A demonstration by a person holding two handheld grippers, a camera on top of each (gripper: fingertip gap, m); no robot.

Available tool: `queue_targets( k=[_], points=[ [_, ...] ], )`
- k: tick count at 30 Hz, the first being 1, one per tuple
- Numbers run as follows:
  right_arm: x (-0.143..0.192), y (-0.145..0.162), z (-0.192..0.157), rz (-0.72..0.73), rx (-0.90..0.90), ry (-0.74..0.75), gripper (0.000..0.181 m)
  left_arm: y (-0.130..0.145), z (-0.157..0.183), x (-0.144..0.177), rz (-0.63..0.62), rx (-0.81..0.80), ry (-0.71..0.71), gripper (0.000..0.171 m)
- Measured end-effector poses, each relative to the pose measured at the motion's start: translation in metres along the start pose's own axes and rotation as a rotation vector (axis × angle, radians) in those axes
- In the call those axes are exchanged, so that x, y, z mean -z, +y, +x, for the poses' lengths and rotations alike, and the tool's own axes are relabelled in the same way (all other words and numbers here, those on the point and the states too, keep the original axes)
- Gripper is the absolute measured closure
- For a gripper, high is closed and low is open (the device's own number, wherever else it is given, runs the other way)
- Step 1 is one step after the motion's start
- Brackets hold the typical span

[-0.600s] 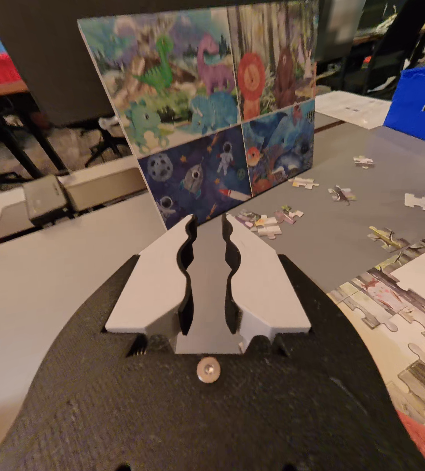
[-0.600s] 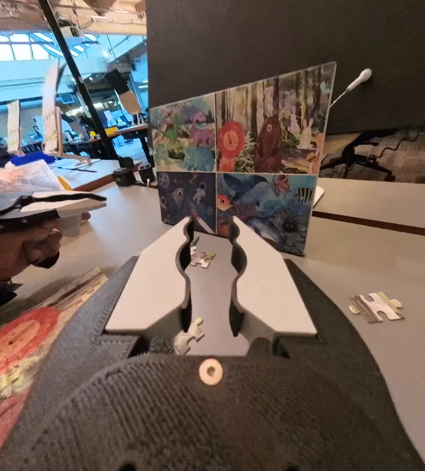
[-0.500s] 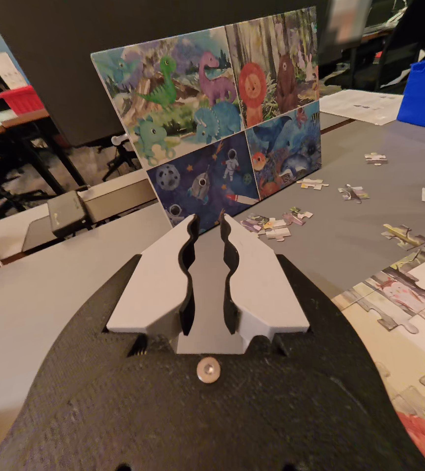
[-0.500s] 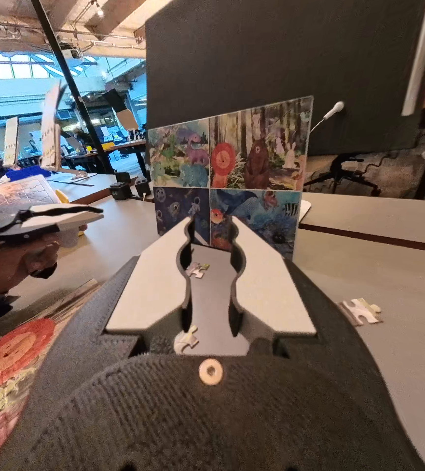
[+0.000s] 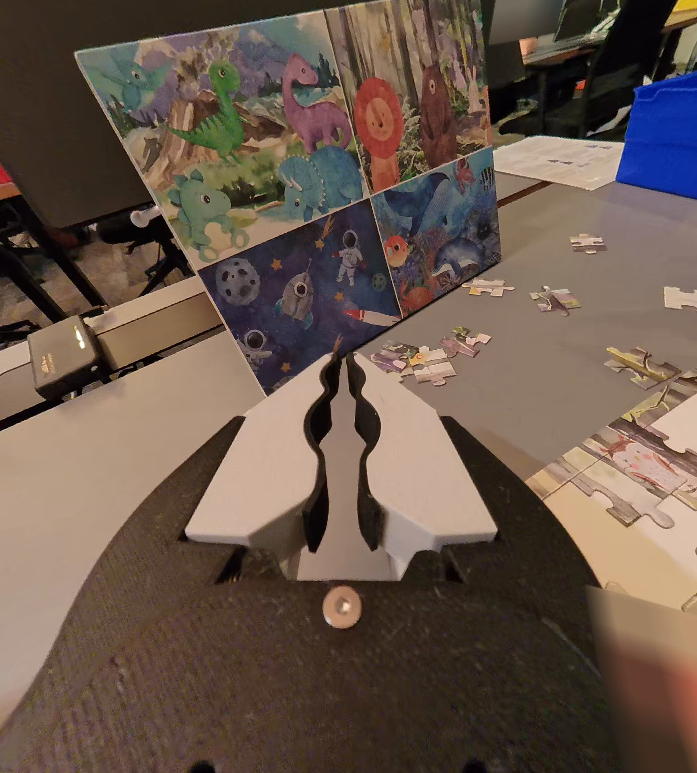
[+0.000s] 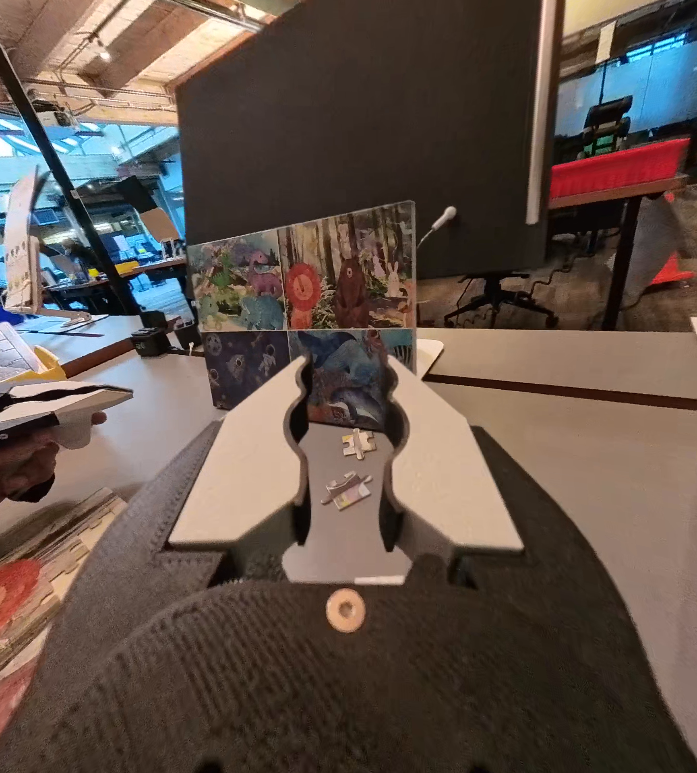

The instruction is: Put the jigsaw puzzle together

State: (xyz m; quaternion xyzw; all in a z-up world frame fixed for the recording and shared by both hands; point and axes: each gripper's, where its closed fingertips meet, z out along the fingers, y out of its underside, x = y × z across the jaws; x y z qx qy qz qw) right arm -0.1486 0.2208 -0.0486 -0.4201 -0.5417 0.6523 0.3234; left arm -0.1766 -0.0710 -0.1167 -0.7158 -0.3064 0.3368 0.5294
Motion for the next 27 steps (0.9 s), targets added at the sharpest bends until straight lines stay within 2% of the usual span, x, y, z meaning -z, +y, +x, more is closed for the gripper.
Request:
queue_targets(
  k=[6,12,18,22,24,27],
  points=[
    [-0.007,0.029,0.019,-0.101,0.009,0.038,0.153,0.002,0.003,-0.003,-0.008,-0.016,0.007,0.171],
    [-0.009,0.043,0.025,-0.146,0.036,0.058,0.155,0.002,0.001,-0.003,-0.011,-0.055,-0.029,0.171],
    [-0.011,0.06,0.031,-0.21,0.051,0.072,0.156,-0.004,-0.007,0.0,0.029,0.047,-0.045,0.171],
    [-0.015,0.067,0.027,-0.253,0.034,0.041,0.152,0.0,-0.01,-0.002,0.017,0.091,-0.046,0.171],
    [-0.019,0.076,0.019,-0.312,0.017,0.001,0.144,0.005,-0.01,-0.004,-0.004,0.092,-0.045,0.171],
    [-0.022,0.091,0.006,-0.415,0.061,-0.043,0.143,0.009,-0.008,-0.006,-0.022,0.081,-0.038,0.171]
  ],
)
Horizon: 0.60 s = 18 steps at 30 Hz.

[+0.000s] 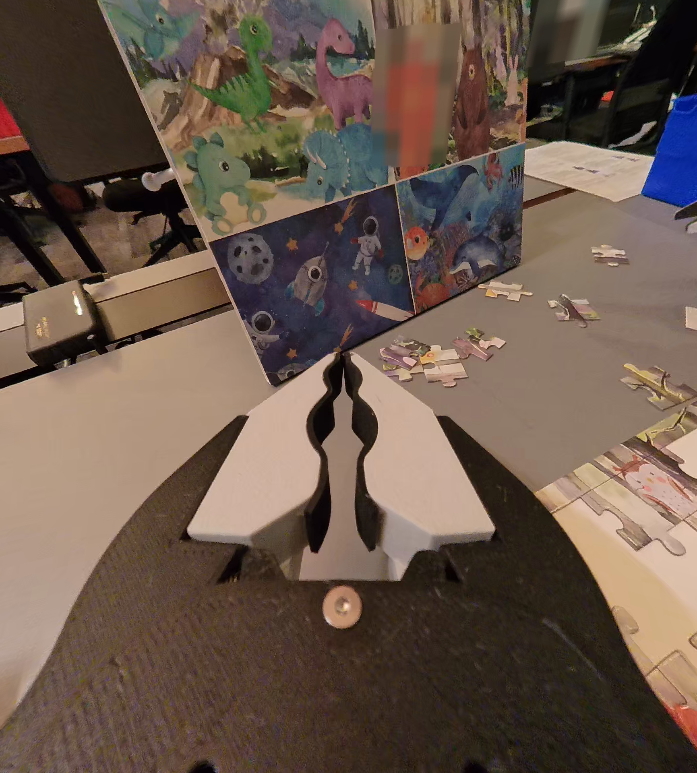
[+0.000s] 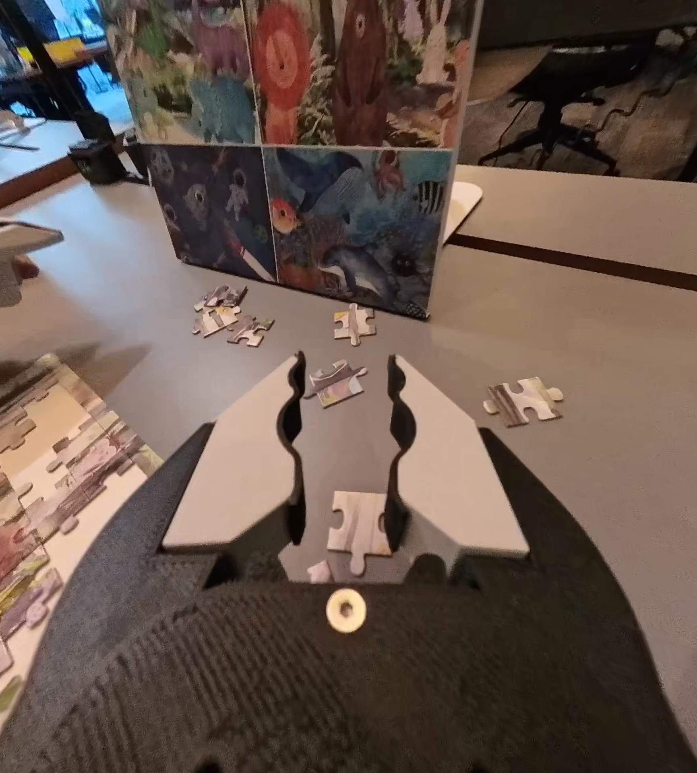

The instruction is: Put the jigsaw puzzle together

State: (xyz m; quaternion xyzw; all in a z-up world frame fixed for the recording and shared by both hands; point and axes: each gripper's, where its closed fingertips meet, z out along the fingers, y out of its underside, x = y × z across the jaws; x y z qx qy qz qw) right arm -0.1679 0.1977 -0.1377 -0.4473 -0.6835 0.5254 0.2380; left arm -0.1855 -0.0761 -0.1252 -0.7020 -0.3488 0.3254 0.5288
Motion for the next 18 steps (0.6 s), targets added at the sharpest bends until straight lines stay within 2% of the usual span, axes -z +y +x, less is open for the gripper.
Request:
queue_targets(
  k=[7,16,18],
  points=[
    [-0.017,0.03,-0.009,-0.199,0.151,0.005,0.15,0.004,0.003,-0.001,-0.014,-0.068,-0.013,0.171],
    [-0.052,0.044,-0.001,-0.38,0.346,-0.049,0.144,0.008,0.008,-0.004,-0.036,-0.098,-0.001,0.171],
    [-0.056,0.049,-0.001,-0.416,0.329,-0.08,0.143,0.01,0.011,-0.005,-0.045,-0.124,0.0,0.171]
  ],
)
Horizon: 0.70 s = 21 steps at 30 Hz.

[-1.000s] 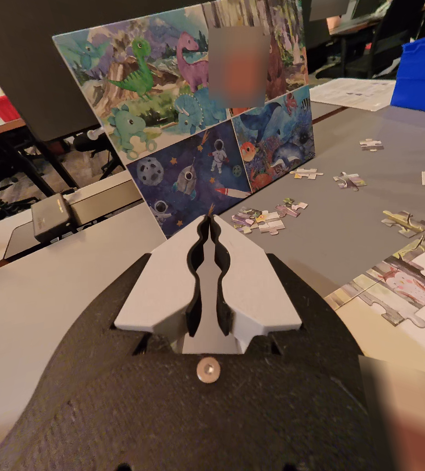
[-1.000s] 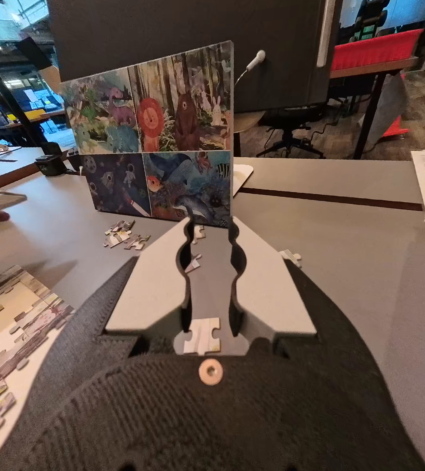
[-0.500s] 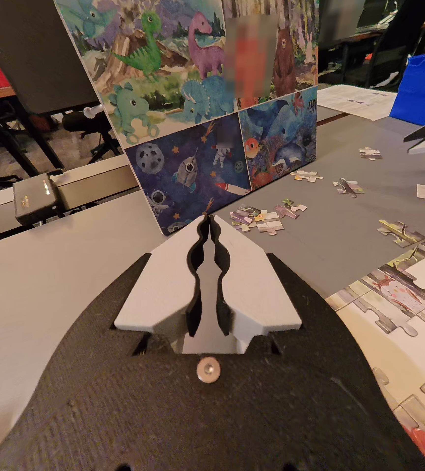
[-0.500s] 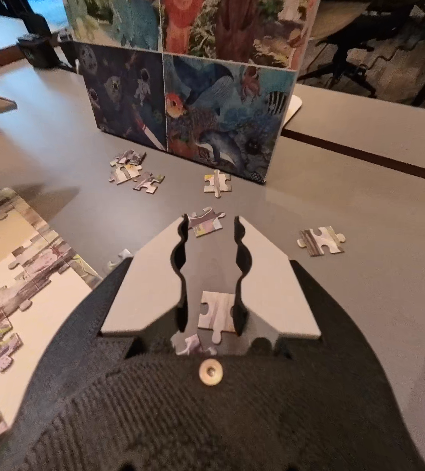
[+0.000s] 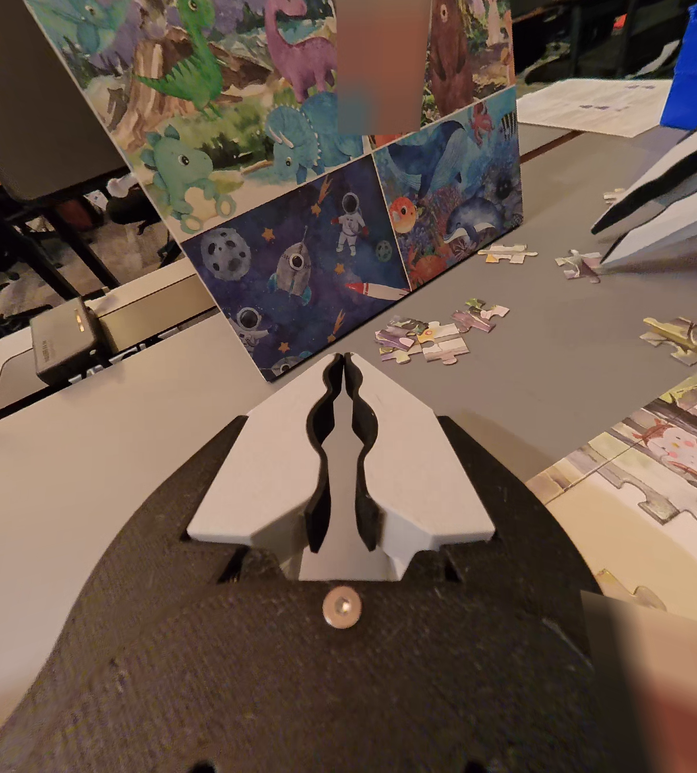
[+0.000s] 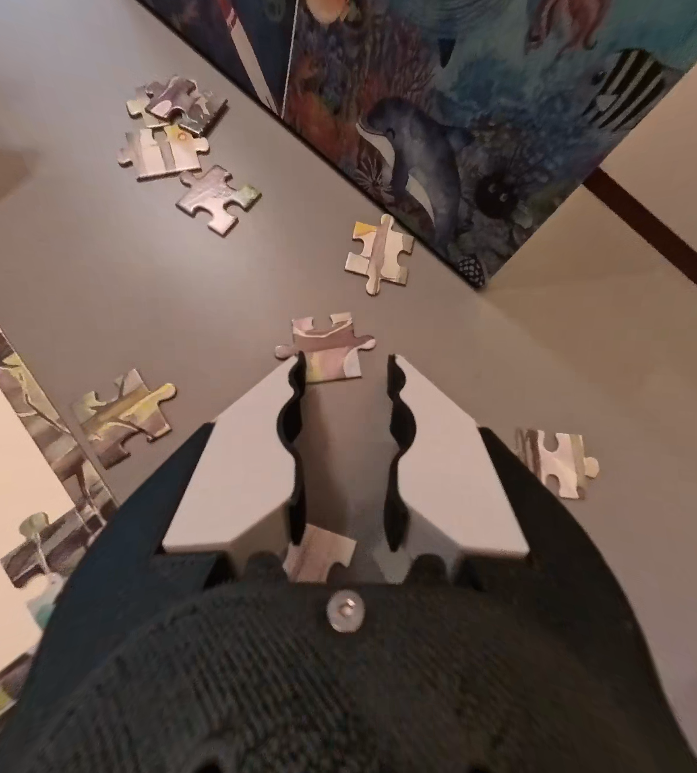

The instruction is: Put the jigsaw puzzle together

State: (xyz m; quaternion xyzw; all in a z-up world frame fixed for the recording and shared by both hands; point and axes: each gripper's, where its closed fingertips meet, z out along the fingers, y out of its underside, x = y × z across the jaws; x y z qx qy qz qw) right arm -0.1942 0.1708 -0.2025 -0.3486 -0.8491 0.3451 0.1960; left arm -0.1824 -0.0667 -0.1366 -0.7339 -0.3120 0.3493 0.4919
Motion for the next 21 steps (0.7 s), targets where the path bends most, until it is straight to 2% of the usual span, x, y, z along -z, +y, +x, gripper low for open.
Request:
queue_targets(
  k=[3,5,8,13,17,21],
  points=[
    [-0.005,0.001,-0.011,-0.007,-0.051,-0.086,0.142,0.003,0.002,-0.002,-0.019,-0.053,-0.012,0.171],
    [-0.005,0.002,-0.013,-0.005,-0.044,-0.087,0.142,0.004,0.004,-0.003,-0.028,-0.078,-0.015,0.171],
    [-0.005,0.002,-0.016,0.005,-0.034,-0.103,0.152,0.005,0.007,-0.004,-0.04,-0.105,-0.014,0.171],
    [0.0,0.003,-0.017,0.008,-0.025,-0.094,0.153,0.005,0.008,-0.003,-0.031,-0.119,-0.022,0.171],
    [0.037,-0.014,-0.024,0.136,-0.013,-0.114,0.153,0.004,0.008,-0.003,-0.029,-0.126,-0.027,0.171],
    [0.085,-0.034,-0.054,0.288,0.068,-0.252,0.153,0.005,0.01,-0.003,-0.032,-0.144,-0.027,0.171]
  ],
)
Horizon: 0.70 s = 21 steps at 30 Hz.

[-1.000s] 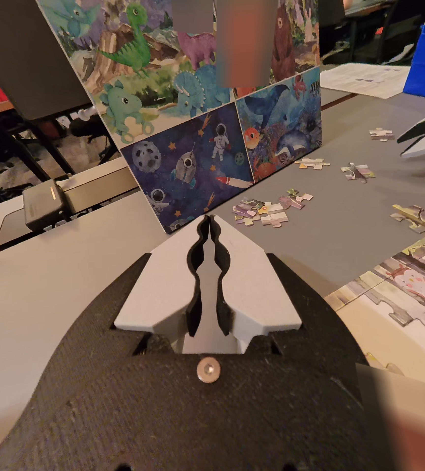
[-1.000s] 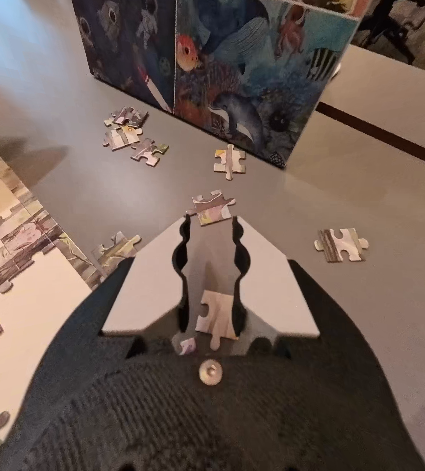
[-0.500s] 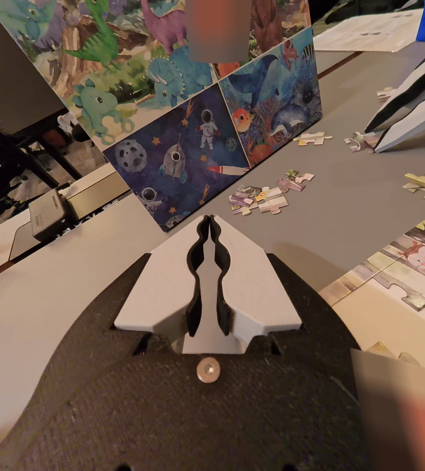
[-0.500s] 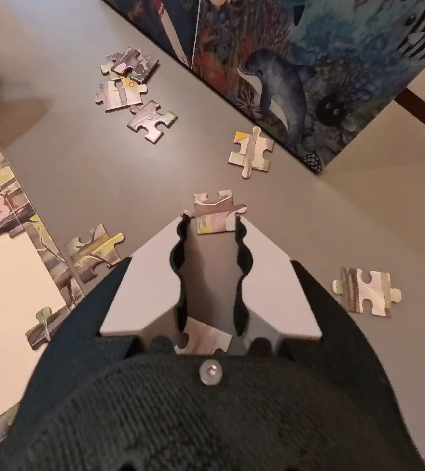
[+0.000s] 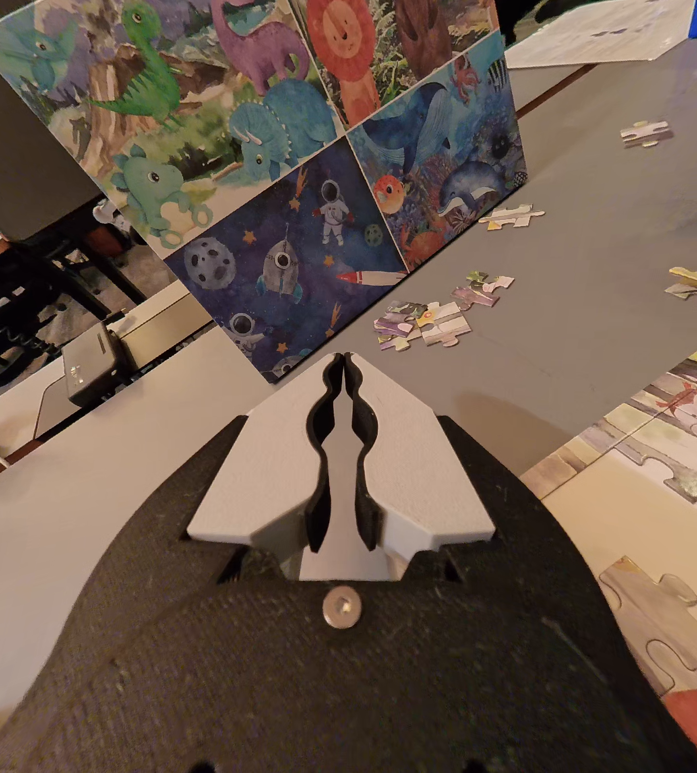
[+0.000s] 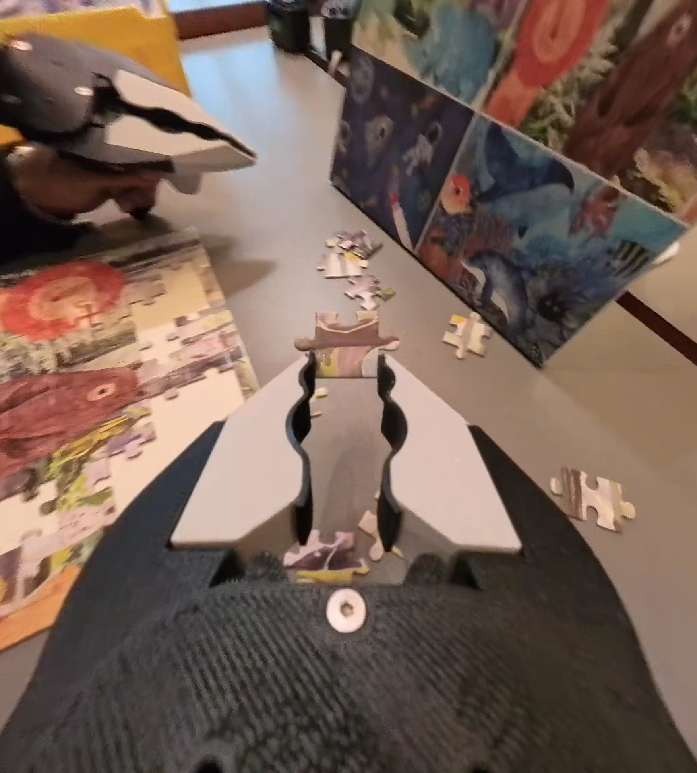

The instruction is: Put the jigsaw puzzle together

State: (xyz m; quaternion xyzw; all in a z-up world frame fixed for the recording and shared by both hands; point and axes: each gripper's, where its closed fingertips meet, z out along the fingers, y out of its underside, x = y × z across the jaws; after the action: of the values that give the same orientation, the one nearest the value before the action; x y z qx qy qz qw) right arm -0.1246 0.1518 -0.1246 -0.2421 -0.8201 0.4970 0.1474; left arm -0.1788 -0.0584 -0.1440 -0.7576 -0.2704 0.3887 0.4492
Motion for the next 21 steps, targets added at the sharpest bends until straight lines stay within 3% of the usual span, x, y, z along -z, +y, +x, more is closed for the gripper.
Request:
queue_targets(
  k=[3,6,10,11,14,17,21],
  points=[
    [0.013,0.01,-0.037,-0.051,0.105,-0.12,0.153,-0.004,0.007,0.002,0.004,-0.025,0.019,0.171],
    [0.019,0.035,-0.064,-0.142,0.192,-0.178,0.154,-0.025,0.031,0.009,0.041,-0.019,0.083,0.171],
    [0.024,0.069,-0.08,-0.242,0.242,-0.231,0.154,-0.052,0.125,0.018,0.006,-0.061,0.388,0.166],
    [0.025,0.076,-0.08,-0.253,0.259,-0.237,0.181,-0.054,0.148,0.019,-0.017,-0.093,0.454,0.165],
    [0.028,0.087,-0.079,-0.26,0.265,-0.255,0.181,-0.066,0.199,0.021,-0.001,-0.165,0.622,0.168],
    [0.031,0.081,-0.081,-0.222,0.236,-0.267,0.181,-0.067,0.216,0.007,-0.012,-0.163,0.681,0.171],
    [0.031,0.071,-0.068,-0.141,0.184,-0.212,0.161,-0.055,0.21,0.001,-0.066,-0.083,0.711,0.171]
  ],
)
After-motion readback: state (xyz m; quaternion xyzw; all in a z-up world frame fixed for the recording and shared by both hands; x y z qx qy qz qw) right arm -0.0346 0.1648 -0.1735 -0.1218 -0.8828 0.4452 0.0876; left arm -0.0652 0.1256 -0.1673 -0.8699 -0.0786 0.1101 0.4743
